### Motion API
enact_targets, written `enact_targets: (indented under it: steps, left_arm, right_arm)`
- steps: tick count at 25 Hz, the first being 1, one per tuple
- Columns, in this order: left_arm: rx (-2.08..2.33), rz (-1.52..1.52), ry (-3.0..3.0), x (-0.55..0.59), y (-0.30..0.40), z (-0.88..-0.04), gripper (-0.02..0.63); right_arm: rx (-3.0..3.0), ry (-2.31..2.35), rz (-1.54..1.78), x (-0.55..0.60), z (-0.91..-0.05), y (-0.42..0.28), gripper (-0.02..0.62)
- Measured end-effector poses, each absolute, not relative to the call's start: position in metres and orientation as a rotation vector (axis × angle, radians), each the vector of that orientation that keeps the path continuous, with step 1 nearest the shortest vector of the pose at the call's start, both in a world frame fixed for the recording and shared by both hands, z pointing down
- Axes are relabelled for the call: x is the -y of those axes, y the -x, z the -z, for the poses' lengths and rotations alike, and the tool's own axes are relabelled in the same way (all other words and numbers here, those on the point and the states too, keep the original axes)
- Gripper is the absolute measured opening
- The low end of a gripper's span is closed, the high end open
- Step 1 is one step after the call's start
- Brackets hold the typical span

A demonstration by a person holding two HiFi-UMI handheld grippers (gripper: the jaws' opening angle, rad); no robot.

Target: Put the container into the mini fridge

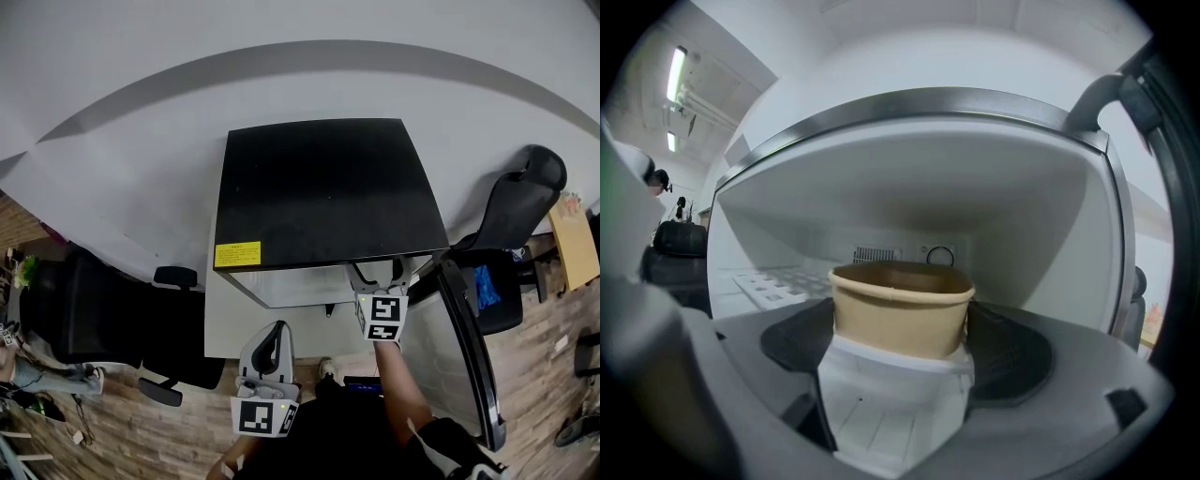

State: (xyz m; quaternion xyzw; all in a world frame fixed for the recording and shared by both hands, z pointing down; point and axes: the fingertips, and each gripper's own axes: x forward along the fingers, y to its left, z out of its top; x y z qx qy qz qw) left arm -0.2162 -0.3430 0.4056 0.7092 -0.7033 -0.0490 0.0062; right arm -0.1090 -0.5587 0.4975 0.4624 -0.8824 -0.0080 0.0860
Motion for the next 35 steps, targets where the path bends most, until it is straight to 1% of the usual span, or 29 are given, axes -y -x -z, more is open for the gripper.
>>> enact_targets:
  steps: [12, 17, 22, 23, 24, 25, 26, 31, 35]
  left_arm:
    - [2.175, 0.171, -2.245, 0.312, 0.215, -0.399, 0.009]
    - [2.129, 0.192, -2.28, 0.273, 0.21, -0.399, 0.009]
    - [2.08, 0.216, -2.318, 0.217, 0.205, -0.406, 0.009]
    - [2.066, 0.213, -2.324, 0.205, 0.203, -0.408, 0.009]
    - [2.051, 0.21, -2.33, 0.193, 0.201, -0.411, 0.009]
    - [2.035, 0.206, -2.337, 0.181, 0.199, -0.413, 0.009]
    - [2.021, 0.202, -2.343, 0.17, 0.197, -0.415, 0.009]
    - [1.981, 0.211, -2.384, 0.128, 0.185, -0.415, 0.009]
    - [1.963, 0.223, -2.404, 0.109, 0.175, -0.414, 0.009]
  right_arm:
    - [2.603, -1.409, 0.007, 0.525, -0.496, 0.096, 0.445]
    - [2.607, -1.445, -0.003, 0.472, -0.492, 0.084, 0.445]
    - [2.626, -1.447, -0.057, 0.395, -0.492, 0.073, 0.436]
    - [2.627, -1.458, -0.073, 0.378, -0.492, 0.069, 0.416]
    - [2.626, -1.477, -0.087, 0.361, -0.492, 0.065, 0.362]
    - [2.624, -1.498, -0.102, 0.344, -0.492, 0.06, 0.252]
    - [2.623, -1.511, -0.118, 0.328, -0.492, 0.056, 0.181]
    - [2.624, -1.508, -0.19, 0.26, -0.494, 0.041, 0.106]
    - [2.641, -1.509, -0.207, 0.222, -0.485, 0.031, 0.064]
